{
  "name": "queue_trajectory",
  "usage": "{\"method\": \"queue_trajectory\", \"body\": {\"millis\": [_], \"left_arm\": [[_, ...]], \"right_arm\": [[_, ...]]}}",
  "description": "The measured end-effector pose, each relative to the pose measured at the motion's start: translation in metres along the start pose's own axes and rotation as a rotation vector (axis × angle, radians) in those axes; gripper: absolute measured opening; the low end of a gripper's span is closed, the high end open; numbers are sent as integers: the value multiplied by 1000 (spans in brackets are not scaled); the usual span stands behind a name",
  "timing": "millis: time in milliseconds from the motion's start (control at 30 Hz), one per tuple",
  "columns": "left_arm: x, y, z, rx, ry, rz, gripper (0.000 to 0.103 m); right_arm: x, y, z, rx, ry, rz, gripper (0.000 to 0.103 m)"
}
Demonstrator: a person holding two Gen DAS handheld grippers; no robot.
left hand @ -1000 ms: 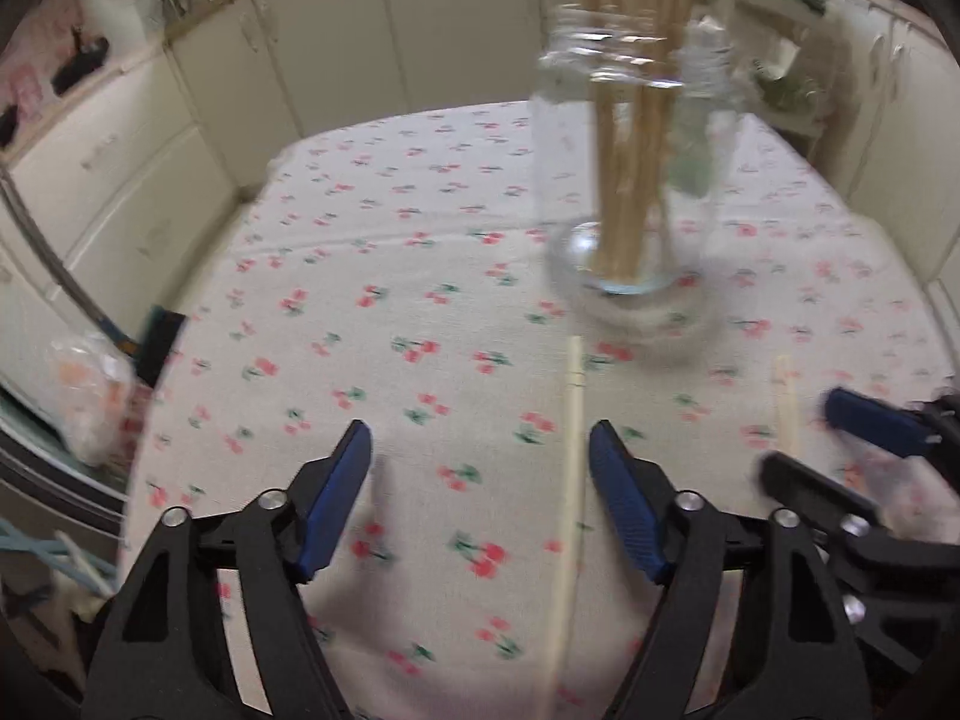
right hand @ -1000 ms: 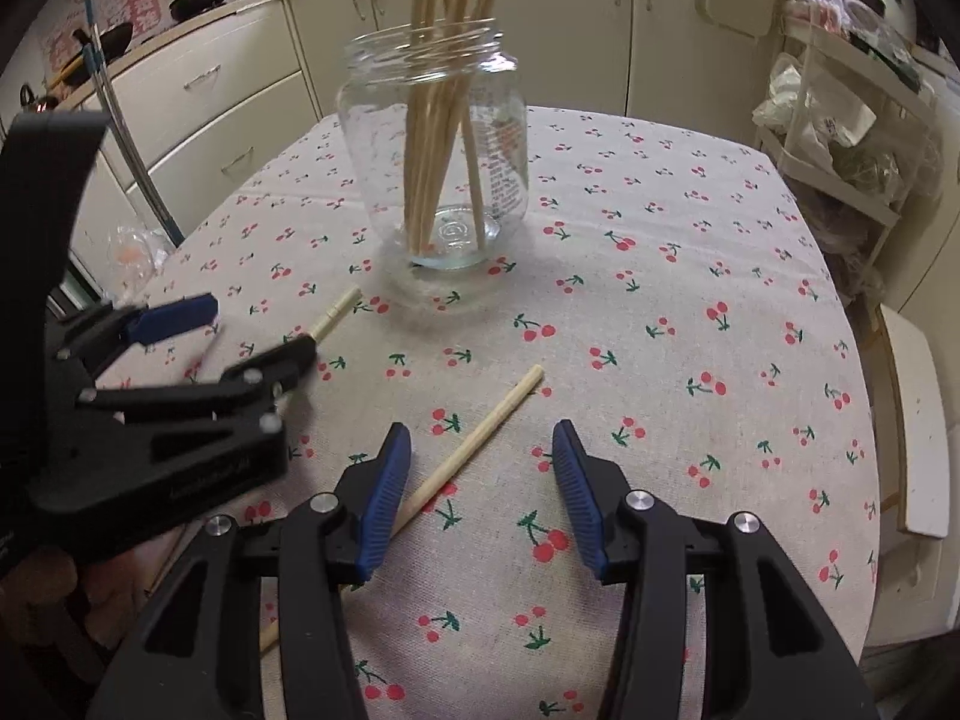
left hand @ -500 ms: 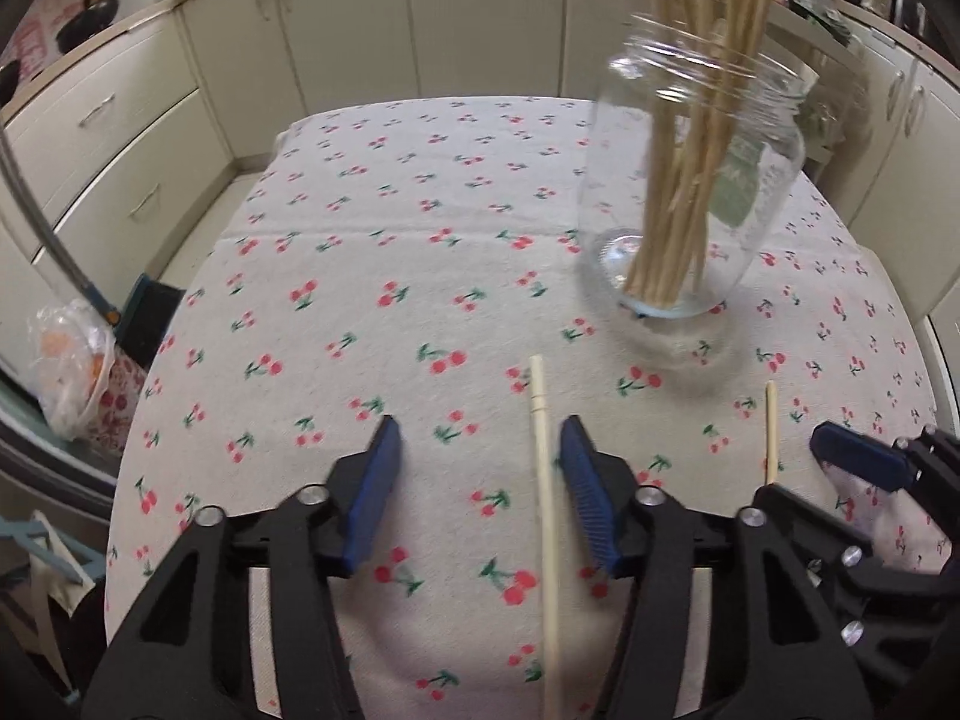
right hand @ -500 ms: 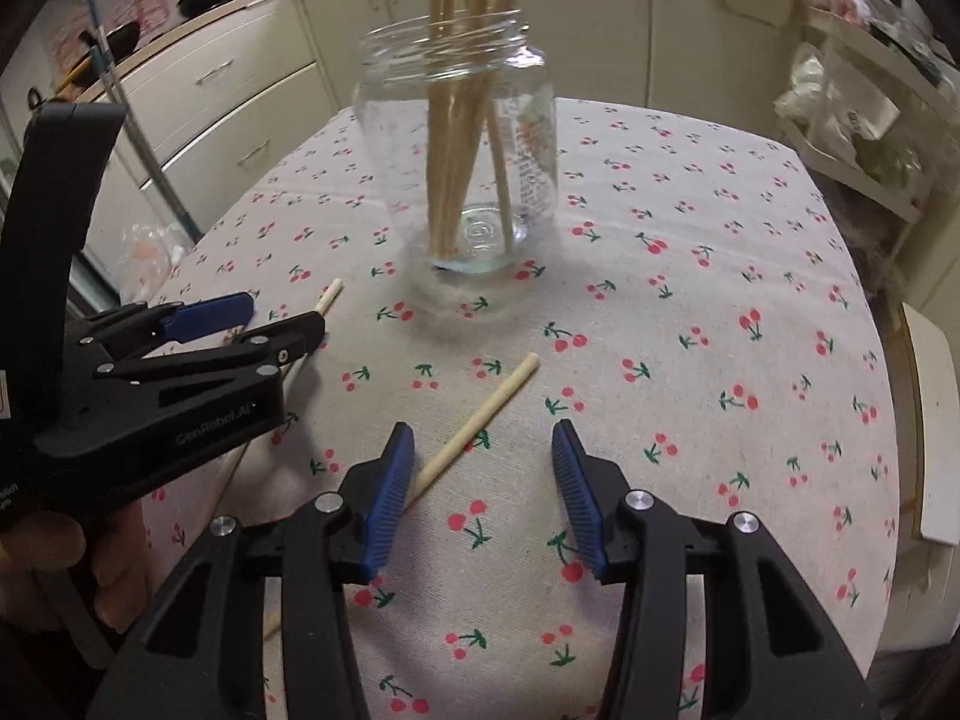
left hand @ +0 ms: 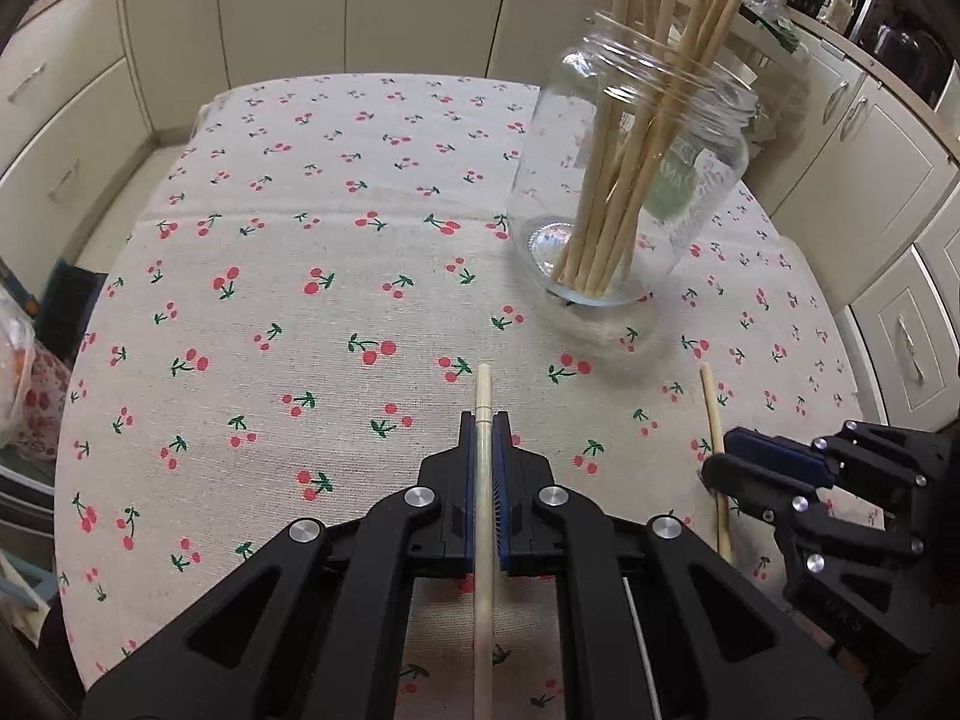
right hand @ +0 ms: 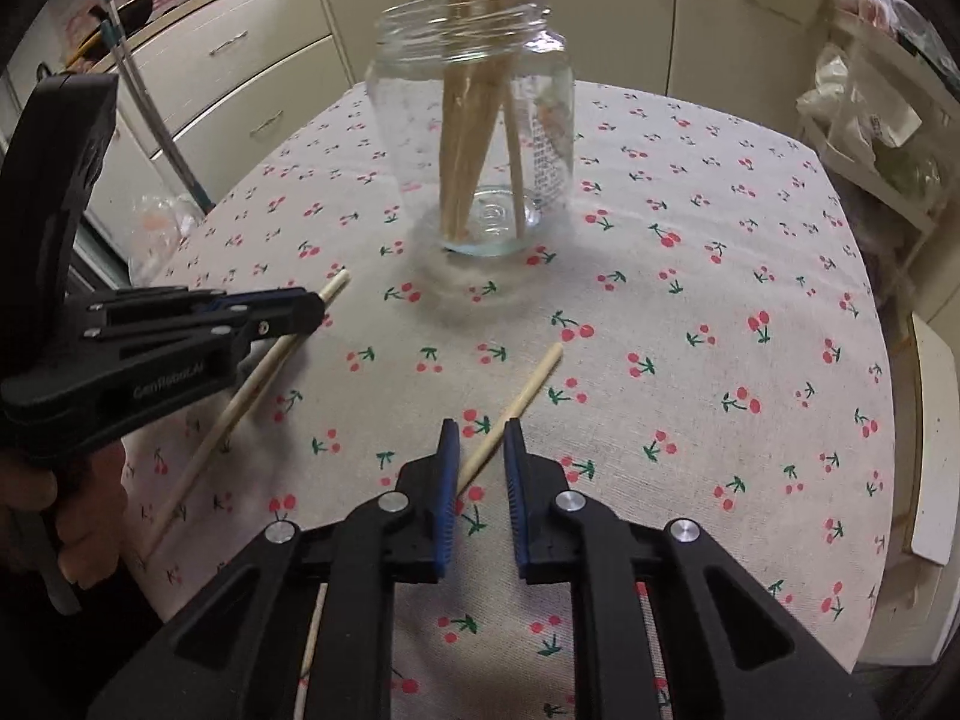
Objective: Organize utensils
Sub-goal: 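Close the left gripper on one stick while the right gripper grasps another, then lift both held sticks upright and carry them over the glass jar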
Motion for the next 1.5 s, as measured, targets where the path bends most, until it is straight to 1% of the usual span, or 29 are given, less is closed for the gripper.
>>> {"method": "queue_trajectory", "body": {"millis": [33, 67, 167, 200, 233, 300, 433, 567, 633, 733, 867, 900, 967, 1000, 1100, 1167, 1200, 1233, 1300, 1333, 1433, 1500], "left_arm": [[0, 0, 0, -1, 1, 5, 6], [-1, -1, 0, -5, 0, 10, 6], [-4, -5, -2, -42, -37, 13, 6], [-6, -6, -2, -57, -57, 13, 6], [-5, -6, -4, -70, -75, 9, 6], [-7, -6, -3, -73, -88, 6, 5], [-6, -4, -2, -60, -90, 18, 6], [-5, -2, 0, -63, -80, 15, 6], [-4, -2, 1, -67, -81, 9, 6], [-3, -2, -1, -74, -88, -3, 8], [-2, -2, -5, -90, -111, -30, 7], [-1, -1, -5, -81, -112, -30, 5], [-1, 1, -5, -67, -102, -32, 5], [-1, 3, -4, -67, -102, -39, 5], [-3, 14, -2, -48, -86, -71, 5], [-8, 27, -1, -17, -62, -114, 5], [-12, 36, -1, 5, -47, -143, 5], [-17, 46, -2, 33, -33, -178, 5], [-28, 64, -4, 79, -13, -239, 5], [-34, 75, -6, 105, -4, -274, 5], [-60, 118, -13, 183, 26, -421, 5], [-75, 140, -15, 203, 41, -495, 5]], "right_arm": [[-1, -1, 1, 3, -3, 1, 22], [-2, -2, 3, 8, -3, 1, 23], [-5, -4, 9, 46, 12, 4, 24], [-5, -5, 9, 55, 17, 4, 21], [-5, -6, 11, 66, 34, 5, 13], [-5, -6, 15, 53, 49, 13, 9], [-3, -5, 14, 38, 41, 36, 9], [-4, -6, 16, 67, 62, 54, 9], [-3, -6, 17, 82, 70, 48, 9], [-1, -4, 16, 86, 49, 26, 9], [1, -3, 21, 122, 48, 1, 7], [2, -3, 20, 111, 31, -3, 5], [2, -1, 19, 48, -31, -17, 5], [3, 1, 18, 17, -64, -30, 5], [4, 9, 16, -32, -119, -68, 5], [4, 19, 10, -83, -188, -115, 5], [4, 24, 7, -113, -228, -145, 5], [4, 27, 3, -124, -255, -162, 5], [4, 38, -6, -178, -329, -230, 5], [4, 42, -8, -189, -354, -251, 5], [-1, 56, -20, -213, -415, -326, 5], [-5, 68, -24, -216, -430, -378, 5]]}}
Point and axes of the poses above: each gripper's, at about its wrist camera, not at the fingertips, and y roughly against the way its jaws point, z to its left, x to its underside, the point moved 8 cm from there along -y, roughly the way its jaws point, and after that the axes turned 7 degrees about y, right-handed, at the moved point
